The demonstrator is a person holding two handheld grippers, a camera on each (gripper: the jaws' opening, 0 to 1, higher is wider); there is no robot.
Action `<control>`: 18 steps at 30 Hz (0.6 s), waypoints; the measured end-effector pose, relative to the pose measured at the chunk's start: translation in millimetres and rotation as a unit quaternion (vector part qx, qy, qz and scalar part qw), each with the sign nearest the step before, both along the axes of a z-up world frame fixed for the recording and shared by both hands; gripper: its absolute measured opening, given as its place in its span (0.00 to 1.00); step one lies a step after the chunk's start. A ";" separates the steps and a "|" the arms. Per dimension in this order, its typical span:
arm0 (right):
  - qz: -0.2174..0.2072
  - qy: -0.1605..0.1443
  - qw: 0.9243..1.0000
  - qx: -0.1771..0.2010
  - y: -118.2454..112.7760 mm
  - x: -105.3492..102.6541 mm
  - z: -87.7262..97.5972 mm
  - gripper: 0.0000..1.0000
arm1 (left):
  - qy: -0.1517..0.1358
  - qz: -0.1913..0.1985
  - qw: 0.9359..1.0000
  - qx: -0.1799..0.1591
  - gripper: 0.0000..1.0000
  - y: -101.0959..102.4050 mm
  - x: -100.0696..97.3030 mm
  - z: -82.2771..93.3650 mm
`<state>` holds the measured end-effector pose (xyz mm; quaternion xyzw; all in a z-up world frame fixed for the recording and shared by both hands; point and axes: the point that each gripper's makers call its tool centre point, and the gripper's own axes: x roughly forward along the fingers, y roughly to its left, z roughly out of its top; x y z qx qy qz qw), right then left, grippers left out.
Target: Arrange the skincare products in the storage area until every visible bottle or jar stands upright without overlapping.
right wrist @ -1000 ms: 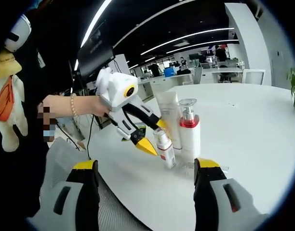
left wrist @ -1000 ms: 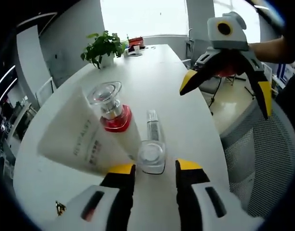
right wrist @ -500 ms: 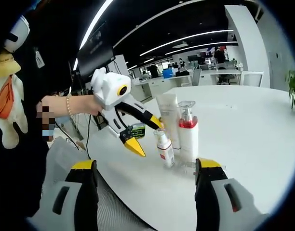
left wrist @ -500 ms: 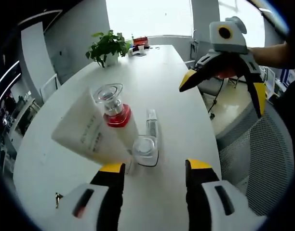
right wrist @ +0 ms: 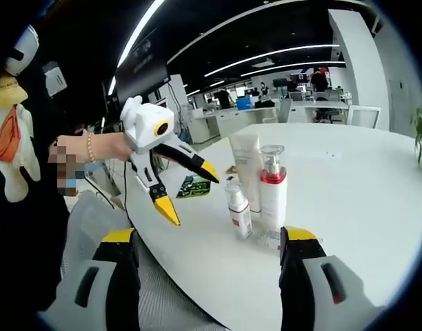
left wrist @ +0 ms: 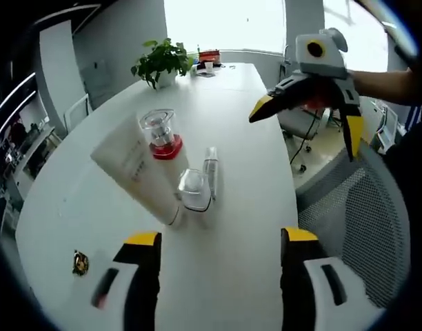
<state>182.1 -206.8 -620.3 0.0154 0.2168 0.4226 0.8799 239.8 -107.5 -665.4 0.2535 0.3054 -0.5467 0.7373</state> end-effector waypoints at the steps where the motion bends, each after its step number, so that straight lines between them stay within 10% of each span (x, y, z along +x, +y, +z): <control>1: 0.002 0.000 1.000 -0.002 0.3 -0.3 0.1 0.84 | 0.002 0.004 1.000 -0.001 0.77 2.6 -2.1 0.3; 18: 0.017 -0.003 1.000 -0.007 13.4 -2.9 6.0 0.84 | 0.036 0.128 0.991 -0.026 0.97 77.7 -17.2 11.7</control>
